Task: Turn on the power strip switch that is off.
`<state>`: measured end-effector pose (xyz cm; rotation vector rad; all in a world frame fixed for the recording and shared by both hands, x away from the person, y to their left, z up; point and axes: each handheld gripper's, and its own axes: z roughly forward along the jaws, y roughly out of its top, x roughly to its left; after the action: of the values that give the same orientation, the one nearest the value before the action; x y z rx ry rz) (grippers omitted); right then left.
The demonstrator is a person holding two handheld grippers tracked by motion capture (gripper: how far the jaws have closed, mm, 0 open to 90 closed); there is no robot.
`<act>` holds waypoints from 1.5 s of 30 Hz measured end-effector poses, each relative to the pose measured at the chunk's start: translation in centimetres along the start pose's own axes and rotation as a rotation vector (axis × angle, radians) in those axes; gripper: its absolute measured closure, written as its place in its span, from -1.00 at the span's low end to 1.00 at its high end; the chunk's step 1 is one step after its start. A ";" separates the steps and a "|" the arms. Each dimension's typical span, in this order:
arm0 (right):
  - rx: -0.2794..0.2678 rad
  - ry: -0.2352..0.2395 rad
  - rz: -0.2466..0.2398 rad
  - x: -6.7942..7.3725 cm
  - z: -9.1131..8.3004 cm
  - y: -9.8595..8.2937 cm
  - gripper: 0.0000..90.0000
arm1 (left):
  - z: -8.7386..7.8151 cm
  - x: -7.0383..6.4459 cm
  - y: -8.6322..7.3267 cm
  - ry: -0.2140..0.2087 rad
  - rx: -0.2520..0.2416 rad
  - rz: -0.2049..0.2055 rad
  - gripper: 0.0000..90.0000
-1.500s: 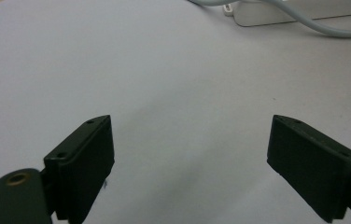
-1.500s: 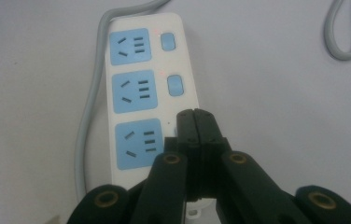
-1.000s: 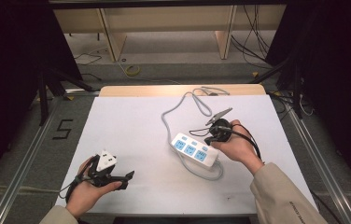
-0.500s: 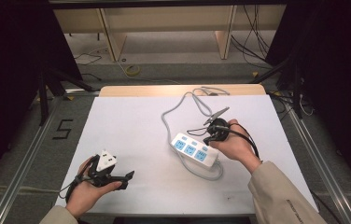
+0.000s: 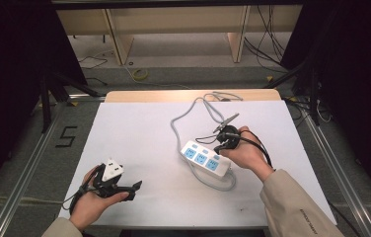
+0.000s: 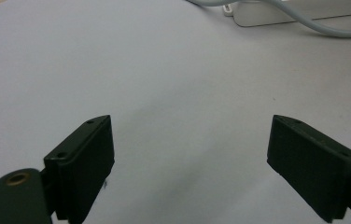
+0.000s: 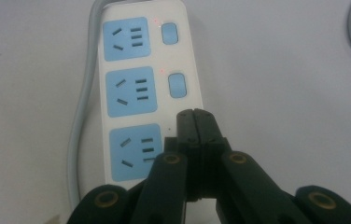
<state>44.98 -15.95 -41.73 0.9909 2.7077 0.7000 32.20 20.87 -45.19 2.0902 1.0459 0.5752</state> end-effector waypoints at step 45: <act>0.063 -0.005 -0.015 0.2 1.5 0.3 1.00 | 0.0 0.0 0.0 -0.002 -0.001 0.001 -0.68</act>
<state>45.49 -15.06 -42.93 0.9834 2.7452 0.6125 32.22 20.86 -45.19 2.0905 1.0434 0.5733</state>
